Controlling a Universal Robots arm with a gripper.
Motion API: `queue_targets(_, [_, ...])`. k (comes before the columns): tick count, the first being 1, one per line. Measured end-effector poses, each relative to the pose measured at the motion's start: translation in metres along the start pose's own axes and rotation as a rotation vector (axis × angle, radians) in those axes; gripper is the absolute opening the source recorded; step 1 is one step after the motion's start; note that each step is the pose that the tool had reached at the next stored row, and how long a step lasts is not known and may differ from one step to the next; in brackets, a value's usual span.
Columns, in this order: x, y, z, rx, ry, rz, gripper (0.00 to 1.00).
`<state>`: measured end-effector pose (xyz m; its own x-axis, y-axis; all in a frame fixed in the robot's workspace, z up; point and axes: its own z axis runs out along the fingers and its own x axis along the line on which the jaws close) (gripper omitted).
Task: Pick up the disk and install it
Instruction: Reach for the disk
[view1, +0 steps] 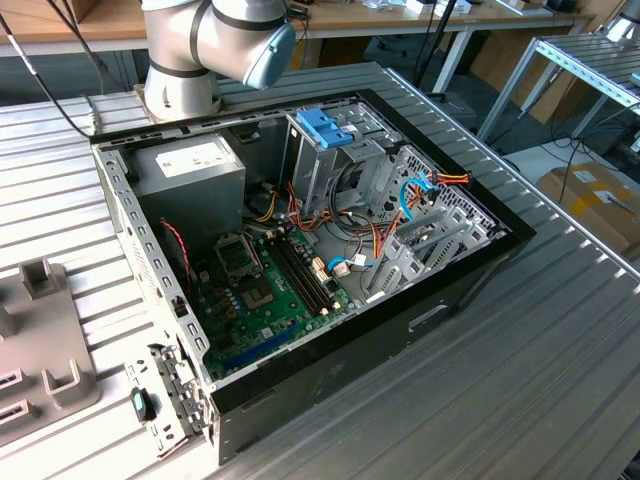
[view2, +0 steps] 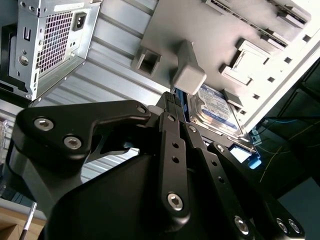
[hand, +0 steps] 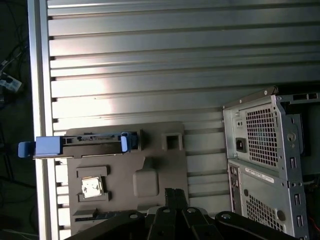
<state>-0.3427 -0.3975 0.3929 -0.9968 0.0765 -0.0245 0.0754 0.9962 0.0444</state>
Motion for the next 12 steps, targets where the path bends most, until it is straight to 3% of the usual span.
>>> queue_targets(12, [0.0047,-0.0004,-0.0001,0.0,0.0,0.0,0.11])
